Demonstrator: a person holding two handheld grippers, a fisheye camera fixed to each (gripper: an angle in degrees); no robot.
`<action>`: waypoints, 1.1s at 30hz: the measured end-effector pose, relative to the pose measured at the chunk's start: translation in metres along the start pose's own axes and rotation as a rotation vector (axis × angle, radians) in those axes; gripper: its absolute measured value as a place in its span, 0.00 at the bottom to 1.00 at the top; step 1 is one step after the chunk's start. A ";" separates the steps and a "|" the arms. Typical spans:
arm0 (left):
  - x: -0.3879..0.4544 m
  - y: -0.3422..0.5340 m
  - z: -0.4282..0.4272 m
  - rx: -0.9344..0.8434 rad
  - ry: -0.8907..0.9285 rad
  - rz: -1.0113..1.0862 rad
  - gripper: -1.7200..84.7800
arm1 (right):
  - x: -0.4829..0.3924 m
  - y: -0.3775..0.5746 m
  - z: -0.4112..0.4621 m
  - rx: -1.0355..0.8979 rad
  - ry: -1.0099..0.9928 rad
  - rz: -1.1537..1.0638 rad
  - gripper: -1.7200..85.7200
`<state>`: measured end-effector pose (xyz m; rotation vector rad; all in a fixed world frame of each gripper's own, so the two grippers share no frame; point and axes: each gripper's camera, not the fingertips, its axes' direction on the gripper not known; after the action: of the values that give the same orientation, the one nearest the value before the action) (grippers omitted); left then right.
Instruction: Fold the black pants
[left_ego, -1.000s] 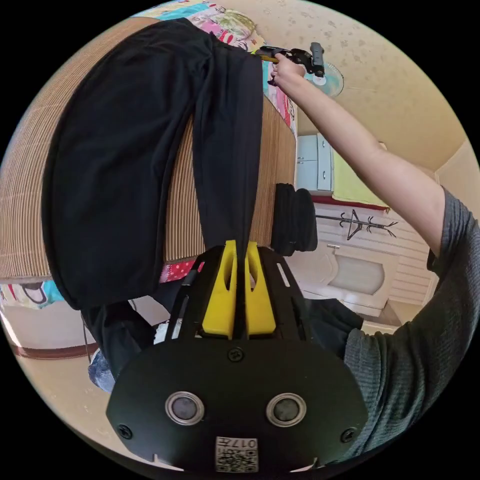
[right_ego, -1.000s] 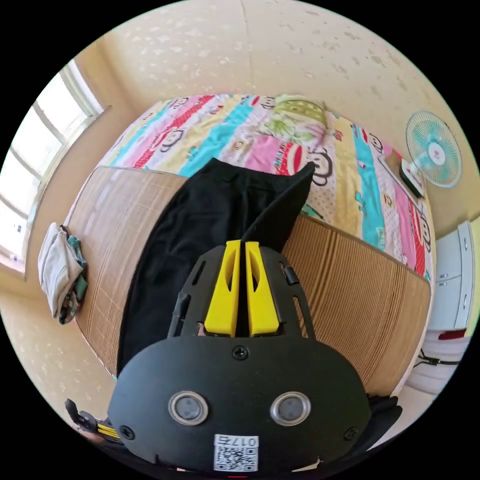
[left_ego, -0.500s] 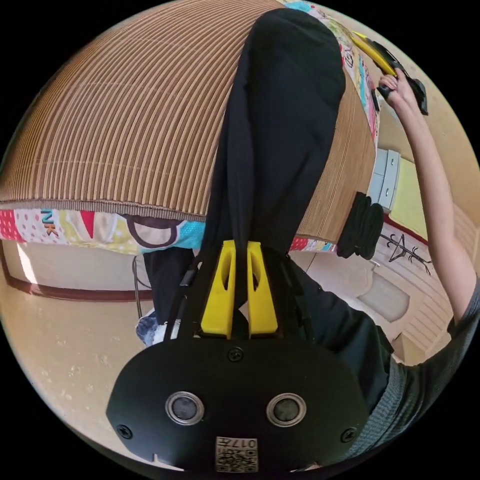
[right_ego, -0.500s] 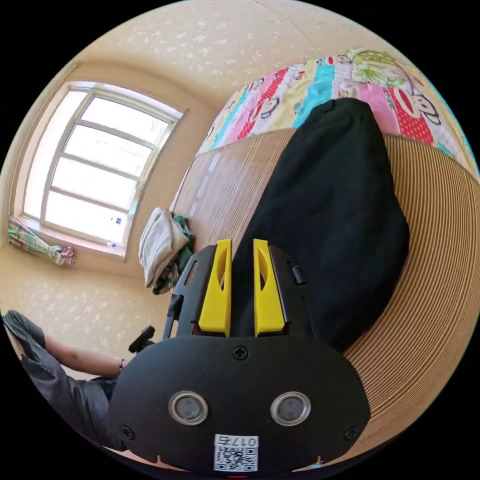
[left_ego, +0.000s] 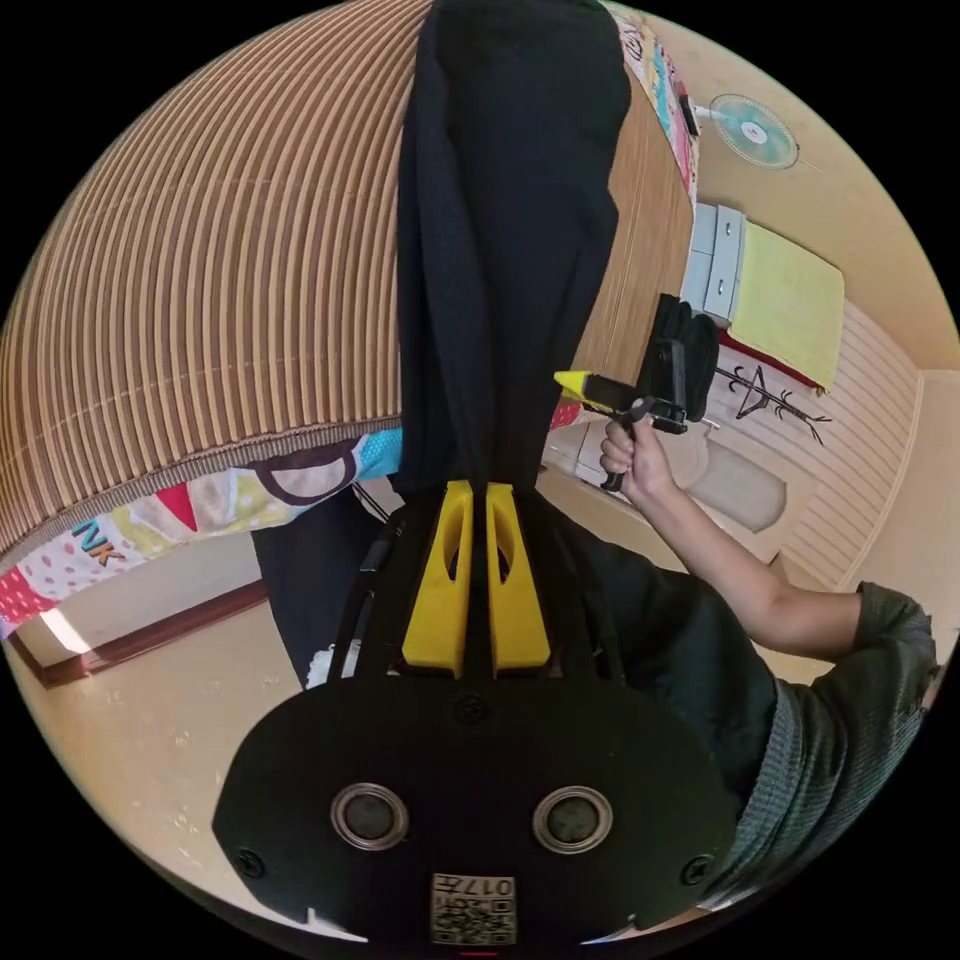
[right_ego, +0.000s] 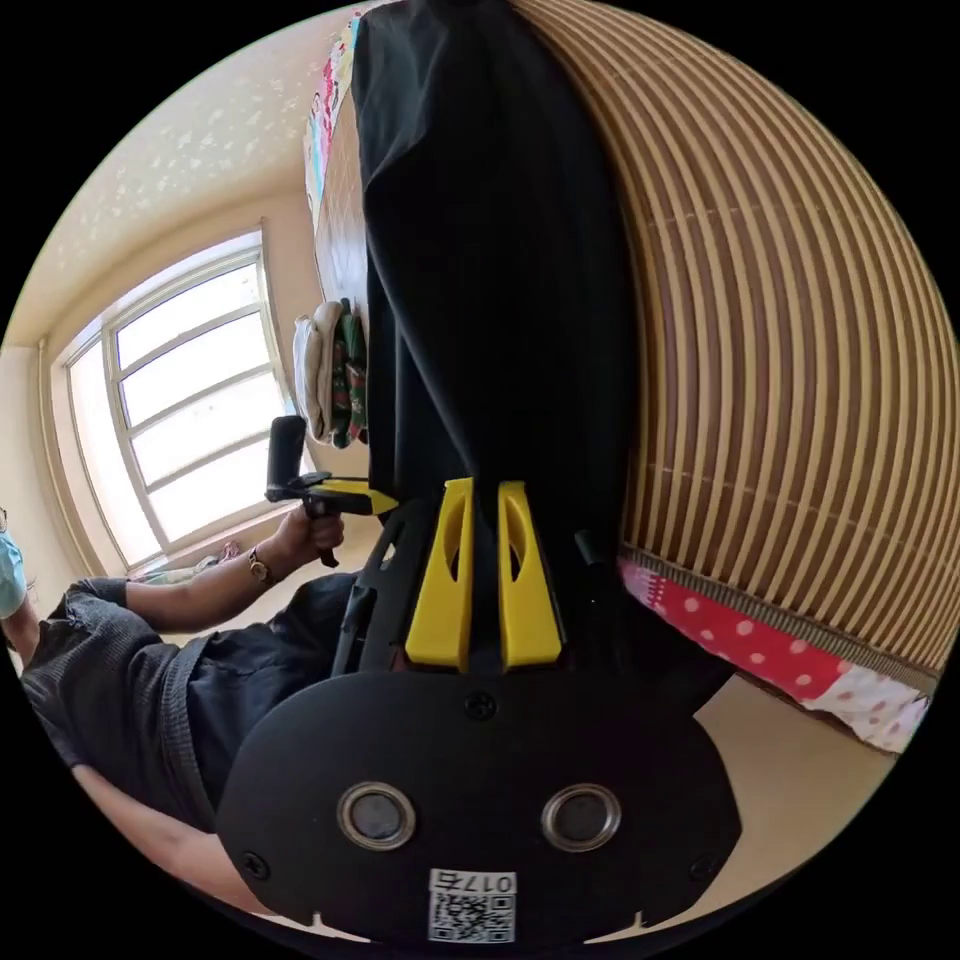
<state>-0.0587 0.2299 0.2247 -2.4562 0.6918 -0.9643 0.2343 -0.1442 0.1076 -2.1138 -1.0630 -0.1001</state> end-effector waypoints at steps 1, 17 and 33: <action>0.002 -0.003 -0.007 -0.025 -0.013 0.013 0.01 | -0.004 0.002 -0.004 0.014 -0.019 -0.009 0.06; 0.010 -0.017 0.011 -0.042 -0.062 -0.028 0.04 | -0.013 0.005 -0.019 0.131 0.370 0.142 0.05; 0.047 -0.038 -0.046 0.236 -0.074 -0.067 0.09 | -0.022 -0.179 -0.179 0.426 0.113 -0.013 0.12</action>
<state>-0.0498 0.2241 0.2997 -2.3061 0.4466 -0.9177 0.1366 -0.2099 0.3329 -1.6978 -0.9357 0.0018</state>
